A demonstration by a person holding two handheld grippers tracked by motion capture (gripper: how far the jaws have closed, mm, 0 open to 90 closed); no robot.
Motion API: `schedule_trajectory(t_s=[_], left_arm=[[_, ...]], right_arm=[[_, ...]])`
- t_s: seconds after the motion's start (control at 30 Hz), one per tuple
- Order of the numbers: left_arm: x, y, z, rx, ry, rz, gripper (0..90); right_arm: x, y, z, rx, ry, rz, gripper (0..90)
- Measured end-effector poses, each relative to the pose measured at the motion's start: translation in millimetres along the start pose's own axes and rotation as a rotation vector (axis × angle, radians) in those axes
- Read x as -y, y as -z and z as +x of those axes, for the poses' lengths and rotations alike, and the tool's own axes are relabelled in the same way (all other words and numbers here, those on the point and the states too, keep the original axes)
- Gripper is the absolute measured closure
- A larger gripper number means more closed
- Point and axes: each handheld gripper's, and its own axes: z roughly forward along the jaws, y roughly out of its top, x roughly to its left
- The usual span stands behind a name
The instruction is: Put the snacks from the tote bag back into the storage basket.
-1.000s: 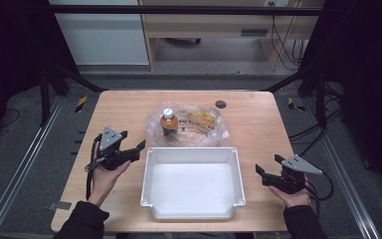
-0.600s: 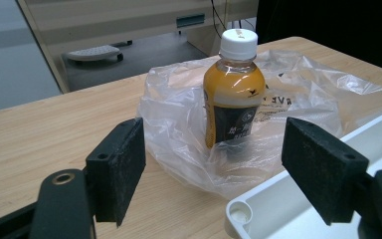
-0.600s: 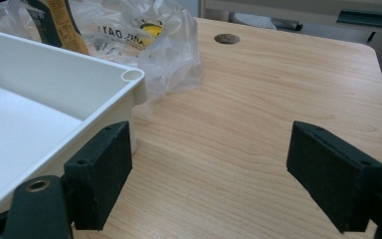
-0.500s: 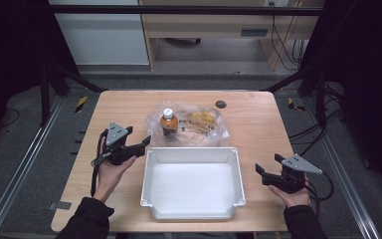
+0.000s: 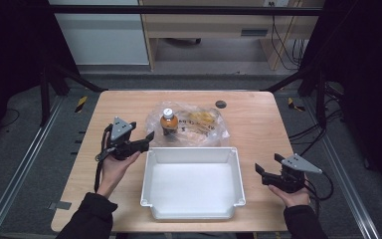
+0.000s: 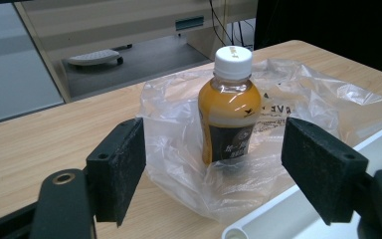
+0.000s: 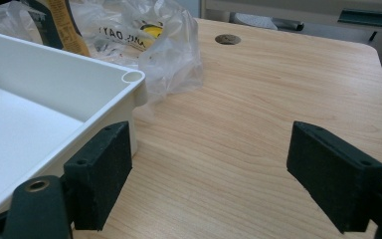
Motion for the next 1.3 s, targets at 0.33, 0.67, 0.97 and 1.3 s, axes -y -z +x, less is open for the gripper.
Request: schedule_trajectory(t_s=[0.33,0.67,0.97,1.3], left_arm=[[-8.1,-10.4,-2.9,0.001,-0.005,-0.007,25.2],[-12.1,-22.6,-5.7,0.002,0.000,-0.015,25.2],[-17.2,-35.3,-9.4,0.004,0.007,-0.020,25.3],[-22.5,-46.1,-11.9,0.008,0.003,-0.022,25.4]], right_arm=[[-0.2,-0.3,-0.2,-0.001,-0.002,-0.001,17.9],[-0.5,-0.4,-0.6,0.000,-0.002,-0.003,17.8],[-0.7,0.0,-0.9,0.002,-0.004,-0.004,17.8],[-0.6,0.1,-1.2,0.005,-0.003,-0.004,17.8]])
